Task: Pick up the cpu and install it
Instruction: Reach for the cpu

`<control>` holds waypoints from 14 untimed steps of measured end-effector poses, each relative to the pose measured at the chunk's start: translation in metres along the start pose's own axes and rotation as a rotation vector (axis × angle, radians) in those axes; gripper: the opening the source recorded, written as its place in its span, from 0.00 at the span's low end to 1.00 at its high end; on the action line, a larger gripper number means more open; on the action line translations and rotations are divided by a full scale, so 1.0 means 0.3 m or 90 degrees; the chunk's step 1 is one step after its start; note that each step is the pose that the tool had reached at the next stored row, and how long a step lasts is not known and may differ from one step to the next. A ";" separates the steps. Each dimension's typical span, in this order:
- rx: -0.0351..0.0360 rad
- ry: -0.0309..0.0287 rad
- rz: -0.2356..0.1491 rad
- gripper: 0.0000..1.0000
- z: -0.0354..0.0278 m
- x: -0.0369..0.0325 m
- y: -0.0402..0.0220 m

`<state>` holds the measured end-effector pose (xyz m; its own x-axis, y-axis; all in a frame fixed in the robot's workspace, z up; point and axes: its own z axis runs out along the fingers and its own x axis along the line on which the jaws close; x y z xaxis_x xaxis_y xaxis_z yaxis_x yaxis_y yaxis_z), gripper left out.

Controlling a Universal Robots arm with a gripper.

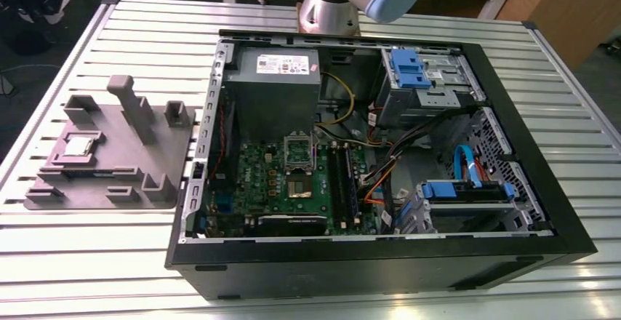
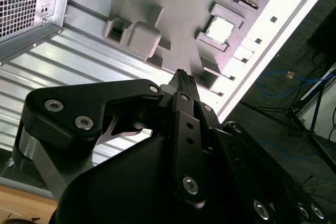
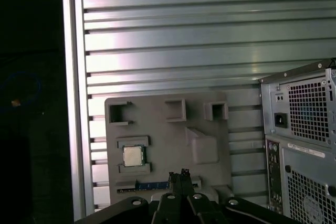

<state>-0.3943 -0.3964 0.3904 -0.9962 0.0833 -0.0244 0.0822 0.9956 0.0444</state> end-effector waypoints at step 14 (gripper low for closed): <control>0.0000 0.0000 0.000 0.10 0.000 0.058 -0.005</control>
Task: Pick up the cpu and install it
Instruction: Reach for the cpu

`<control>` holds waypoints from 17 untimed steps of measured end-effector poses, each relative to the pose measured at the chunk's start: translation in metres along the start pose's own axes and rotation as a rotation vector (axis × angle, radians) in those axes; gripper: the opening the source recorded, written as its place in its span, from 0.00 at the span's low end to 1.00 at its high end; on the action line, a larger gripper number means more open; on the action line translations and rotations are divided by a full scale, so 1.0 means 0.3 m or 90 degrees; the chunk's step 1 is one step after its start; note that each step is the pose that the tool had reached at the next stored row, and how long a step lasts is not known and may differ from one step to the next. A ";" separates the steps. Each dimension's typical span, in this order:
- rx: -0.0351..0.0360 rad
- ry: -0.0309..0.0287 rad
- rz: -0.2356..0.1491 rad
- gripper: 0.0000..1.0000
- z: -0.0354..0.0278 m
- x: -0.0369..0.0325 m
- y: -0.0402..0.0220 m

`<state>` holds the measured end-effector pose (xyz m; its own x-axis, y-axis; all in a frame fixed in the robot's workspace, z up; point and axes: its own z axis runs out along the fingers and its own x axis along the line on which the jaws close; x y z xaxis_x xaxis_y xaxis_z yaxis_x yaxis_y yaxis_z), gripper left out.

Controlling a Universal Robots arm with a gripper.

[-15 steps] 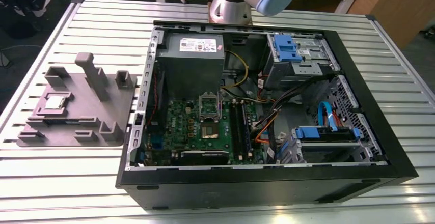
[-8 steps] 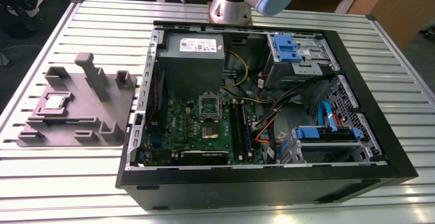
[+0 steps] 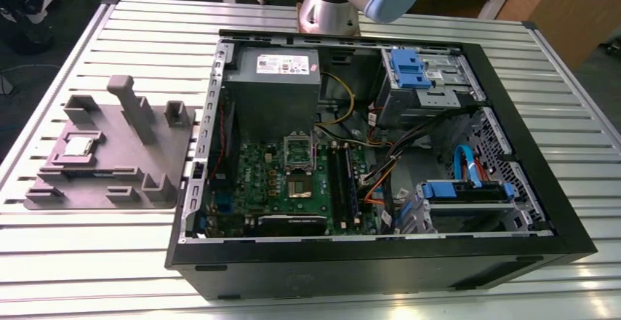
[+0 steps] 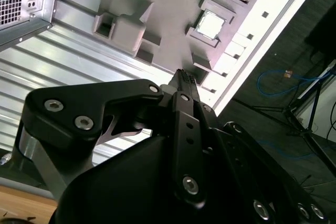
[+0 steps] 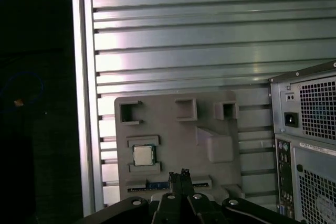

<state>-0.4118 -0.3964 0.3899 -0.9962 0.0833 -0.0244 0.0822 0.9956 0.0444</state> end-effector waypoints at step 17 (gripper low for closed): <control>0.0000 0.0001 0.000 0.10 -0.001 0.093 -0.008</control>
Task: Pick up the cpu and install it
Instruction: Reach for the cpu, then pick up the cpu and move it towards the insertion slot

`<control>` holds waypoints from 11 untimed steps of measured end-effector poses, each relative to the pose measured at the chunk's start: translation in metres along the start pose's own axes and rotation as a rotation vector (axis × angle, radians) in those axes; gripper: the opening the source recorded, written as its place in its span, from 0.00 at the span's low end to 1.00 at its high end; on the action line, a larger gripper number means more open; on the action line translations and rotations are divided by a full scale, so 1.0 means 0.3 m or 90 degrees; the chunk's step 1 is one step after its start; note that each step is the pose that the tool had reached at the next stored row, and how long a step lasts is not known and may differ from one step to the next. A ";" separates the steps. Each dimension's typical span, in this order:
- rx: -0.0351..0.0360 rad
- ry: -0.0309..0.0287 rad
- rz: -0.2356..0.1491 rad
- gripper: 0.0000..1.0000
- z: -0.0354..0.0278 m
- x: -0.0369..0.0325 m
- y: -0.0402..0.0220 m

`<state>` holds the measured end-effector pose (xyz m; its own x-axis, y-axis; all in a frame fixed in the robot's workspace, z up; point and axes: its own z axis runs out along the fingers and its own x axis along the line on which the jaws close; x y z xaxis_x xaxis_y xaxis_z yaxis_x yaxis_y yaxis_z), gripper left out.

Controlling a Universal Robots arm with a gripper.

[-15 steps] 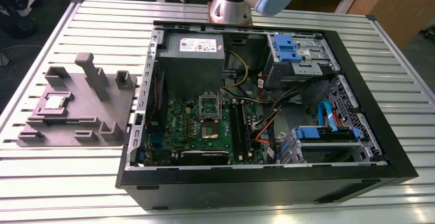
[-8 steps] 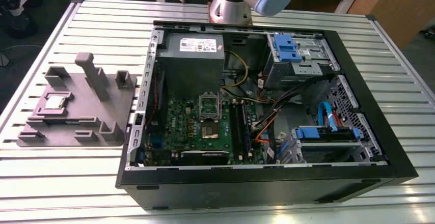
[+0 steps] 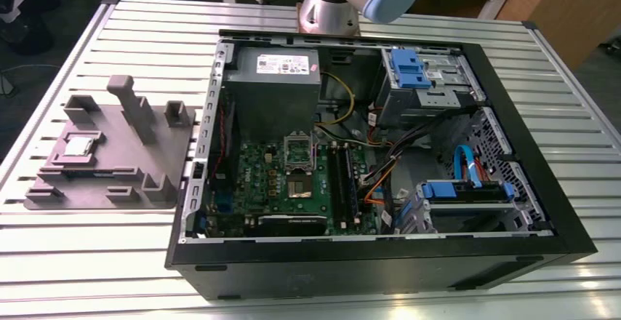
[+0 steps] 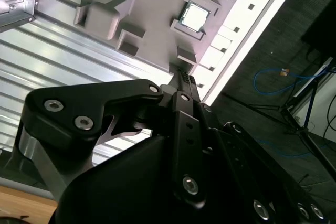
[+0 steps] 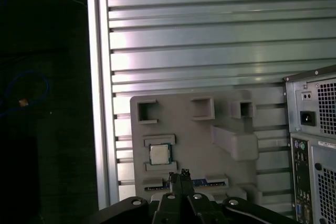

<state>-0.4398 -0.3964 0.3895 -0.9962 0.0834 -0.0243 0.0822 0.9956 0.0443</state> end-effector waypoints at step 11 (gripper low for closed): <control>0.0000 0.0000 0.000 0.10 0.000 0.007 -0.001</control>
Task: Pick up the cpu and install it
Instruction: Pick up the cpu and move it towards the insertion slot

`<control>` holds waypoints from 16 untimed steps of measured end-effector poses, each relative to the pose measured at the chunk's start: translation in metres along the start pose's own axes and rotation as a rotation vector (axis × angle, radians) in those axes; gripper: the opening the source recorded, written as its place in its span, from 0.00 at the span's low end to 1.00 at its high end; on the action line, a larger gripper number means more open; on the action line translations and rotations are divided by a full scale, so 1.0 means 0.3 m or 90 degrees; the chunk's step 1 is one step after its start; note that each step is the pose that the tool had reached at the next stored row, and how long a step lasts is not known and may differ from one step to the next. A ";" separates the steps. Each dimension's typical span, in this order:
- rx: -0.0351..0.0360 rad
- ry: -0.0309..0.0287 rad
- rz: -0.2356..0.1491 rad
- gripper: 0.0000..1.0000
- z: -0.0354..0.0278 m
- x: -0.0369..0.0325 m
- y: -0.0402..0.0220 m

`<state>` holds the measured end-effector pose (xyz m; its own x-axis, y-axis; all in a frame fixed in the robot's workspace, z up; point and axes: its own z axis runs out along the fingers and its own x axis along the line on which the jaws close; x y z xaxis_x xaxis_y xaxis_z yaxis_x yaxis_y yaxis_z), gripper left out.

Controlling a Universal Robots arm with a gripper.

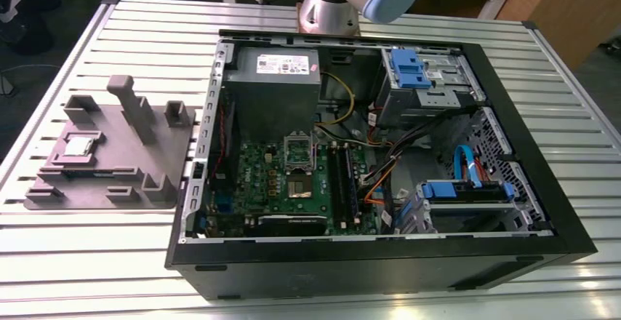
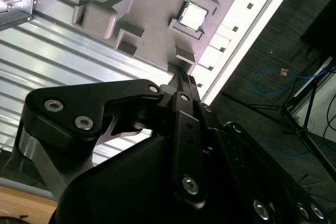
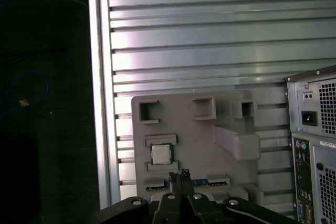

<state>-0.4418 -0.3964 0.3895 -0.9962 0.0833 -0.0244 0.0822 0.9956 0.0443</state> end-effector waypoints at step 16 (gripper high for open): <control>0.0000 0.0000 0.000 0.53 0.000 0.001 0.000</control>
<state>-0.4422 -0.3964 0.3895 -0.9962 0.0833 -0.0244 0.0822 0.9956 0.0444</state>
